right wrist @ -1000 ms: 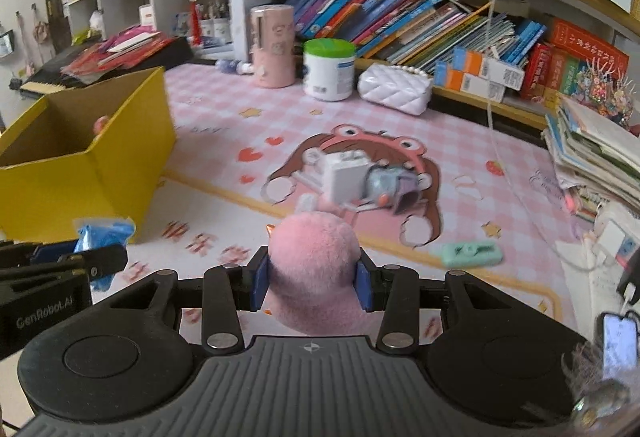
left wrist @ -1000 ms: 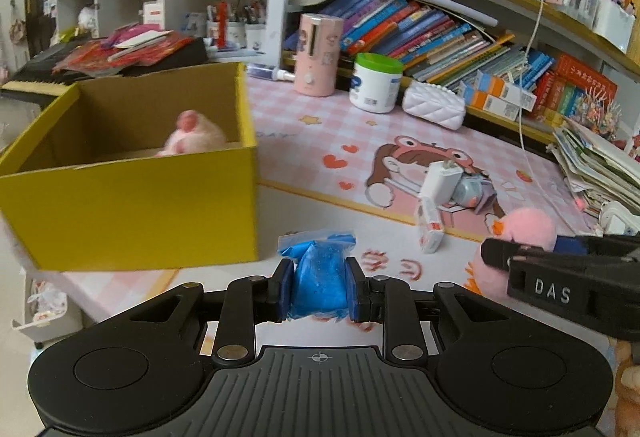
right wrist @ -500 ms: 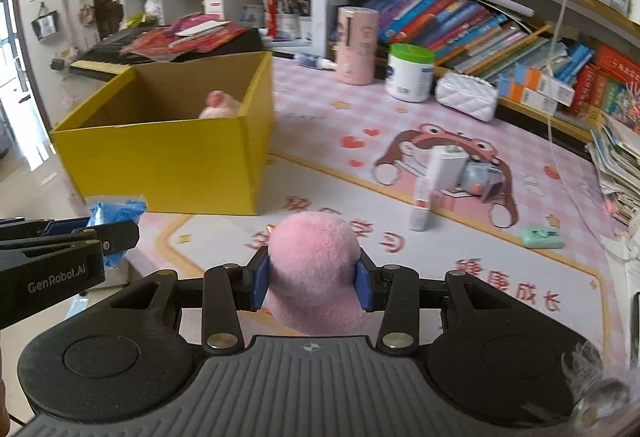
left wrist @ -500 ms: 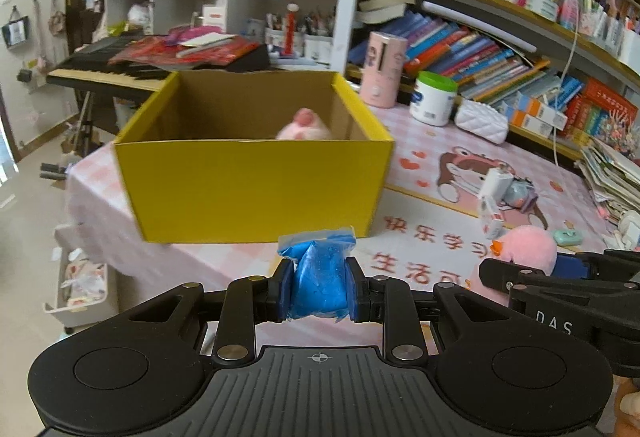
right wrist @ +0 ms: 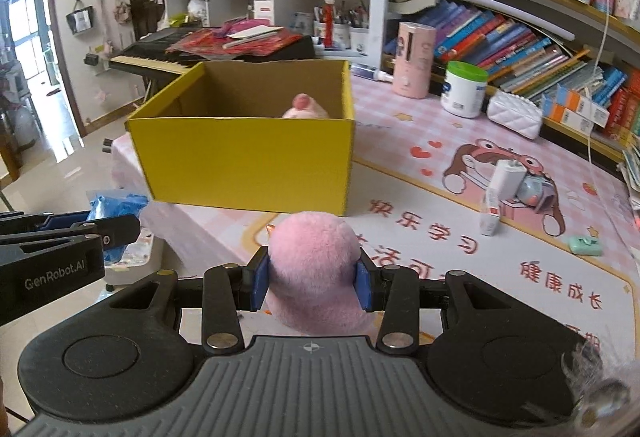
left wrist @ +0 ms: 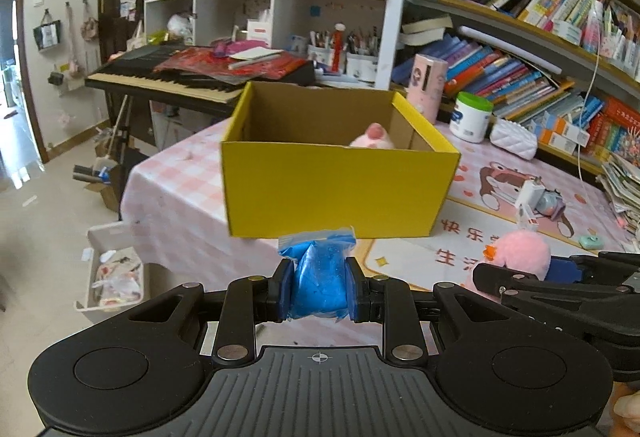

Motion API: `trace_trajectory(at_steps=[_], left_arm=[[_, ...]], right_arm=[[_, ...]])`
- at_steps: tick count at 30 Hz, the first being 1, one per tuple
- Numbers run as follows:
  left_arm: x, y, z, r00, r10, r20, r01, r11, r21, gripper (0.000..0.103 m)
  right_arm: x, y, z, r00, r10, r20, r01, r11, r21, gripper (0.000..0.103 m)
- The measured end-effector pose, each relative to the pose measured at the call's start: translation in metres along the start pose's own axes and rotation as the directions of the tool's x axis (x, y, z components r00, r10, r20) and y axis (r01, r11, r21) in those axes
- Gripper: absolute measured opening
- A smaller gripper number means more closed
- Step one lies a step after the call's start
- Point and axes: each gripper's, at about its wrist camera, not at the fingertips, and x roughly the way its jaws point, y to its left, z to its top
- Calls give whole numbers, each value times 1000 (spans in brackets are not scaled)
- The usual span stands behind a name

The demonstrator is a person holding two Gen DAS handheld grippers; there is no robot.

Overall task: Organize objects
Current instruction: 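Carry the cloth and duck over the yellow cardboard box with both tools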

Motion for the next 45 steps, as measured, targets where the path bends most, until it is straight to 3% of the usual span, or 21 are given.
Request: trace_trajectory(at_steps=[18, 32, 37, 45], left_arm=[[-2, 17, 20, 998, 2, 67, -2, 1000, -6, 24], [44, 15, 92, 978, 86, 189, -88, 996, 1, 24], [72, 14, 108, 978, 125, 166, -126, 992, -5, 24], [109, 11, 115, 980, 169, 108, -171, 985, 13, 24]], right_arm=[[8, 20, 20, 1000, 22, 0, -22, 1000, -14, 40], [51, 11, 121, 975, 105, 194, -98, 994, -42, 39], [89, 7, 142, 976, 130, 173, -119, 990, -74, 40], [150, 9, 142, 986, 166, 33, -160, 977, -140, 40]])
